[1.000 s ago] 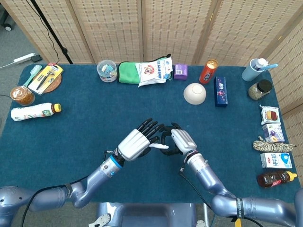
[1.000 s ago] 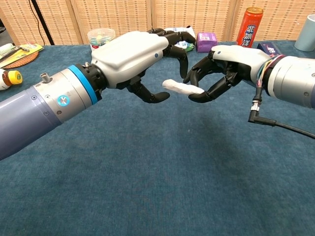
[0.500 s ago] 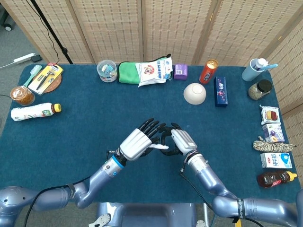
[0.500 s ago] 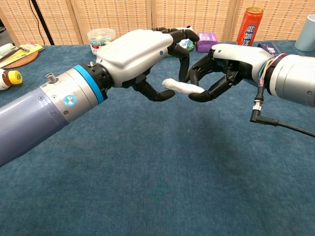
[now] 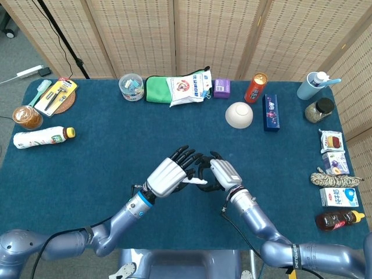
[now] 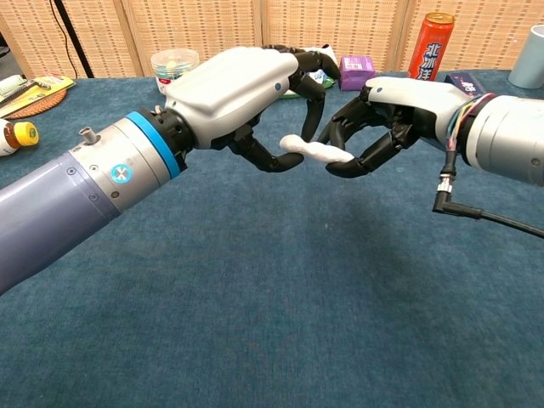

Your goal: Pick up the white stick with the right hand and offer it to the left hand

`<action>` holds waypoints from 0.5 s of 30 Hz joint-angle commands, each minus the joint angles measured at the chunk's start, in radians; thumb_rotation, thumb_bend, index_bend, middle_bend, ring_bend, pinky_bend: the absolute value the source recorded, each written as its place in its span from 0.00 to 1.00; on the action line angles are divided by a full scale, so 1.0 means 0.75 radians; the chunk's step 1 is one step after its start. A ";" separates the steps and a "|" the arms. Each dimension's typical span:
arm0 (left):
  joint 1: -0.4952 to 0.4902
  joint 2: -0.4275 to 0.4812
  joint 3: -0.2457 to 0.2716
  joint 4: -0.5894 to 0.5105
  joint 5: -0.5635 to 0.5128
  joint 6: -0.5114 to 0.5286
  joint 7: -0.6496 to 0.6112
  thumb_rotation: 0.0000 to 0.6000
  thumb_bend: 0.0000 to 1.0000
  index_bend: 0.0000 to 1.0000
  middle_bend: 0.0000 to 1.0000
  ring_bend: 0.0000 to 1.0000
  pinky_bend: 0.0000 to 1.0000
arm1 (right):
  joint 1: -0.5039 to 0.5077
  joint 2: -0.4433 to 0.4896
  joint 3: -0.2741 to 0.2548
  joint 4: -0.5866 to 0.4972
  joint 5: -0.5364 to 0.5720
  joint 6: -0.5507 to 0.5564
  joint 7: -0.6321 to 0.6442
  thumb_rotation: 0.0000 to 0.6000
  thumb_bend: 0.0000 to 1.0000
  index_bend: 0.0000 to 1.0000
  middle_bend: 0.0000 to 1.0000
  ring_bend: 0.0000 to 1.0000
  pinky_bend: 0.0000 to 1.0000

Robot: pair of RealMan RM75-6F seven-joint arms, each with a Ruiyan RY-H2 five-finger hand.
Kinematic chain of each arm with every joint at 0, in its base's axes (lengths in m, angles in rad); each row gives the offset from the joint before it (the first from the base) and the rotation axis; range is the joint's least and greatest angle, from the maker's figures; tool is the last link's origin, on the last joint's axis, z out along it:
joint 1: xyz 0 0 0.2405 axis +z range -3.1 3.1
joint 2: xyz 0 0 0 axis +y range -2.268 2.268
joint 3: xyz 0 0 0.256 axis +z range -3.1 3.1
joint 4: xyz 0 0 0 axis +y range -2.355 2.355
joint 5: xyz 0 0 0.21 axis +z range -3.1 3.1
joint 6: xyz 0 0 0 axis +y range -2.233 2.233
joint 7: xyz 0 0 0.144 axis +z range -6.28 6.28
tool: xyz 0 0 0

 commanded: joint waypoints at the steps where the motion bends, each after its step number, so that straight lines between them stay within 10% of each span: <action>1: 0.003 -0.002 0.002 0.003 0.004 0.008 -0.003 1.00 0.31 0.70 0.22 0.16 0.11 | 0.001 -0.001 0.000 0.003 0.001 0.003 -0.004 1.00 0.50 0.71 0.30 0.26 0.00; 15: 0.014 -0.003 -0.001 0.010 -0.005 0.024 -0.017 1.00 0.36 0.83 0.29 0.19 0.11 | 0.005 -0.020 0.000 0.026 0.013 0.020 -0.024 1.00 0.58 0.78 0.37 0.33 0.00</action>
